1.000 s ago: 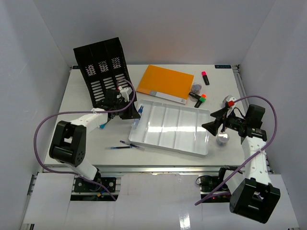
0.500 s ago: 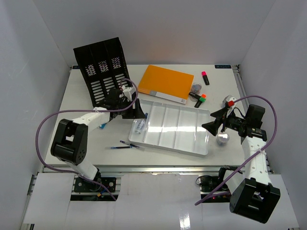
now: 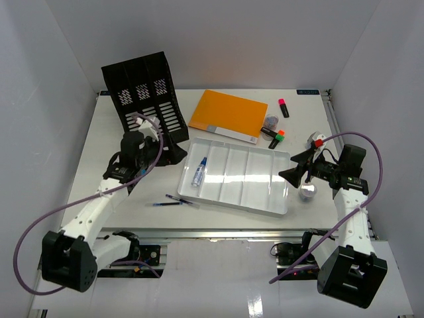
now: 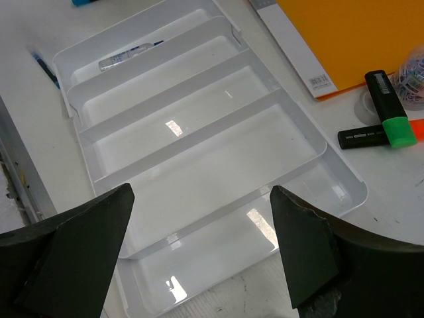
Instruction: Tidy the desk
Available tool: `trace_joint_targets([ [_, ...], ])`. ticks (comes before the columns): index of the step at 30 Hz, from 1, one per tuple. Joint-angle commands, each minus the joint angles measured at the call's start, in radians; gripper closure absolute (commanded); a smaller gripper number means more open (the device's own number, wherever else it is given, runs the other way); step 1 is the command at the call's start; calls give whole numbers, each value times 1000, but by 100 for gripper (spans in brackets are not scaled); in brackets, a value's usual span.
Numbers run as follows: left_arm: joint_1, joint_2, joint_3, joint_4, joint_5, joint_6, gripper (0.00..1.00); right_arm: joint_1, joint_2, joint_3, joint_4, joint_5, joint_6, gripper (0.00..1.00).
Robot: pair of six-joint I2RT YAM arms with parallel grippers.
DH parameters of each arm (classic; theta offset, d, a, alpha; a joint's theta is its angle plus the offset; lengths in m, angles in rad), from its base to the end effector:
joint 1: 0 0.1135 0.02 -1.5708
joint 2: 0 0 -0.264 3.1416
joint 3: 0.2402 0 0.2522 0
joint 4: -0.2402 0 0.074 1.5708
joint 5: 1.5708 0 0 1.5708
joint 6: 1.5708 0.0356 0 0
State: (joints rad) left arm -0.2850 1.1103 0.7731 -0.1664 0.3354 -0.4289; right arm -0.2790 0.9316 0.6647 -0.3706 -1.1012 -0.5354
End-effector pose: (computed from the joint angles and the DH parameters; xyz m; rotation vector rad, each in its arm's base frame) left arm 0.2347 -0.0810 0.2736 0.0593 2.1379 -0.7768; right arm 0.1885 -0.0210 0.2650 -0.7872 1.7249 0.6598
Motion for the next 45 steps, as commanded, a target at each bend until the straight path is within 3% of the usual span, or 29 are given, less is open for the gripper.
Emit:
trace_joint_targets([
  [1, 39, -121, -67, -88, -166, -124, 2, 4, 11, 13, -1, 6, -18, 10],
  [8, 96, -169, -144, -153, -330, -142, 2, 4, 37, 10, 4, 23, -17, 10],
  [18, 112, 155, 42, -126, -597, 266, 8, 4, 50, 10, 4, 12, -18, 10],
  [22, 112, 280, 77, -118, -631, 376, 13, 4, 49, 12, 1, 2, -20, 10],
  [26, 112, 320, 69, -75, -649, 435, 14, 4, 44, 13, -4, -3, -21, 10],
  [28, 112, 337, 74, -71, -635, 468, 20, 4, 40, 15, -2, -5, -21, 10],
  [33, 112, 392, 72, -62, -607, 472, 30, 4, 39, 15, -7, -7, -22, 10],
  [45, 119, 482, 58, -56, -547, 456, 33, 4, 31, 18, -12, -12, -25, 10],
])
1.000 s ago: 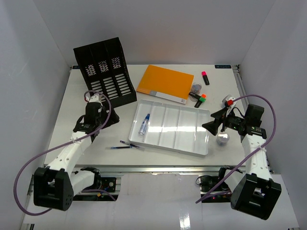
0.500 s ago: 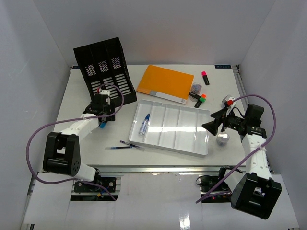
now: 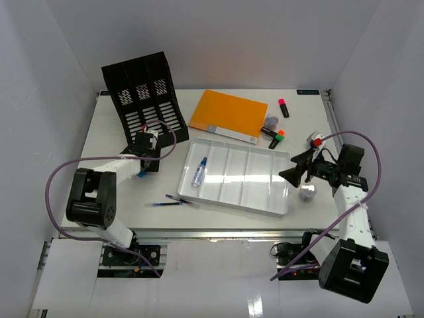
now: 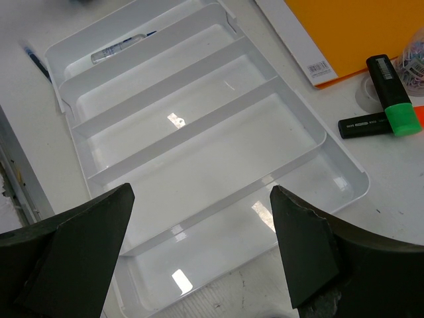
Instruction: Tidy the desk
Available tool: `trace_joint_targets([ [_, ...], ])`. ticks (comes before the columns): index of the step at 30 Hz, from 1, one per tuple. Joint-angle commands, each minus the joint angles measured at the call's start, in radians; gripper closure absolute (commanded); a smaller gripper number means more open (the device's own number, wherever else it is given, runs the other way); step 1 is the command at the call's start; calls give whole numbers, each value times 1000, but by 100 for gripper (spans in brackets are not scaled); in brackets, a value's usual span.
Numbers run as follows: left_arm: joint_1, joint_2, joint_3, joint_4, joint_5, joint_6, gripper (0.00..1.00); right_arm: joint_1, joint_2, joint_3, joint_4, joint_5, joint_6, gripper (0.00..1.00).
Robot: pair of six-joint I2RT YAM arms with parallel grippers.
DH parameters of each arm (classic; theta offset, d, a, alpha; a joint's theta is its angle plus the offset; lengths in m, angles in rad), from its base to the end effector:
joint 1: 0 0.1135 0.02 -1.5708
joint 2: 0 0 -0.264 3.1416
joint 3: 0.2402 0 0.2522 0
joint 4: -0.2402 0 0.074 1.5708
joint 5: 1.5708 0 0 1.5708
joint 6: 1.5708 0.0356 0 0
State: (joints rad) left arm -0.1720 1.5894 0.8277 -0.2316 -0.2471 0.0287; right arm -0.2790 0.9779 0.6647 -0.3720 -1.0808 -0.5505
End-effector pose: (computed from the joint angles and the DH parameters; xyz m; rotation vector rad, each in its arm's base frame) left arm 0.2999 -0.0433 0.1609 0.1611 2.5341 0.2603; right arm 0.1954 -0.0233 0.2566 -0.7738 1.7663 0.6640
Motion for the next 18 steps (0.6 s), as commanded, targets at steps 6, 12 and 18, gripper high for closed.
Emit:
trace_joint_targets([
  [6, 6, -3, 0, -23, 93, -53, 53, 4, -19, 20, -13, -33, -11, 10],
  [12, 5, -77, -28, -39, 152, -84, 65, 4, -25, 22, -15, -36, -12, 10],
  [18, 3, -222, -57, -43, 299, -139, 80, 4, -27, 21, -16, -40, -12, 10],
])
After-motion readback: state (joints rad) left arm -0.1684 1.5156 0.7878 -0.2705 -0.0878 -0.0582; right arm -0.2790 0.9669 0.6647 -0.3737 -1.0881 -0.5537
